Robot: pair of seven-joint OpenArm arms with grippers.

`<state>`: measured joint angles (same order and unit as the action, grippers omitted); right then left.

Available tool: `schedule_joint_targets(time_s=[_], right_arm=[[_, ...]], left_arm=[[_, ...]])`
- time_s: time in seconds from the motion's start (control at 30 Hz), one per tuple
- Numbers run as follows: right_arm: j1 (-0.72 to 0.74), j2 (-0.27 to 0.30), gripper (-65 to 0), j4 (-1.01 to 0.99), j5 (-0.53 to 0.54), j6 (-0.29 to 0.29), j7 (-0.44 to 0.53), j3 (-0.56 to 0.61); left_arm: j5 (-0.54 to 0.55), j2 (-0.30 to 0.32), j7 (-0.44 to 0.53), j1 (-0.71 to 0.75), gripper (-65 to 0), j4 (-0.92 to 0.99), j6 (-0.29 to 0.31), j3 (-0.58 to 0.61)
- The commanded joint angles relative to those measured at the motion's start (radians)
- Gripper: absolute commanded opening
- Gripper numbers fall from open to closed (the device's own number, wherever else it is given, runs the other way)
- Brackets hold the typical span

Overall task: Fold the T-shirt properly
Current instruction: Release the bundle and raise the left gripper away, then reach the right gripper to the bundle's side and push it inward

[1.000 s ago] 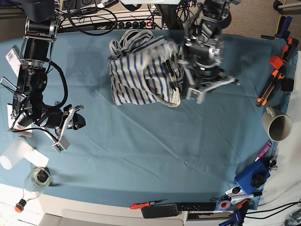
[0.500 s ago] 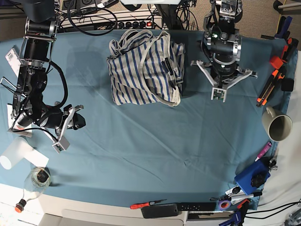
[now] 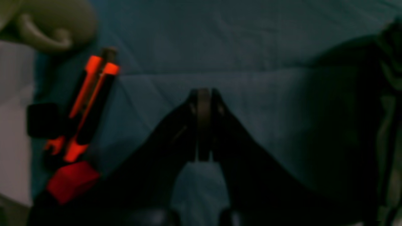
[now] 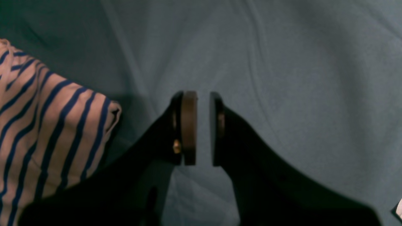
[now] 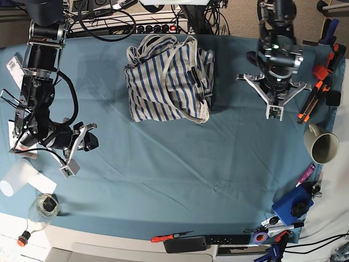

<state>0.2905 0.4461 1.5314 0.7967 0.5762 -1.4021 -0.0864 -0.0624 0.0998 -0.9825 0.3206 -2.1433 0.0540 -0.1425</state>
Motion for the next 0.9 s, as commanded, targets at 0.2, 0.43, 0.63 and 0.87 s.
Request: schedule_joint_targets(time_s=[0.2, 0.43, 0.63, 0.87], right_arm=[[0.025, 0.016, -56.8, 0.021, 0.034, 0.002, 0.018, -0.201], [0.015, 0.017, -56.8, 0.040, 0.137, 0.025, 0.006, -0.414], [-0.037, 0.016, -56.8, 0.040, 0.153, 0.032, 0.006, -0.418], [-0.114, 0.016, -56.8, 0.158, 0.156, 0.032, 0.006, -0.418]], left_arm=[[0.063, 0.004, 0.019, 0.010, -65.0, -0.022, 0.001, -0.099], [0.093, 0.003, 0.018, 0.058, -65.0, -0.080, 0.034, -0.104], [0.093, 0.003, 0.023, 0.126, -65.0, -0.182, 0.034, -0.104], [0.093, 0.003, 0.037, 0.194, -65.0, -0.213, 0.033, -0.104]])
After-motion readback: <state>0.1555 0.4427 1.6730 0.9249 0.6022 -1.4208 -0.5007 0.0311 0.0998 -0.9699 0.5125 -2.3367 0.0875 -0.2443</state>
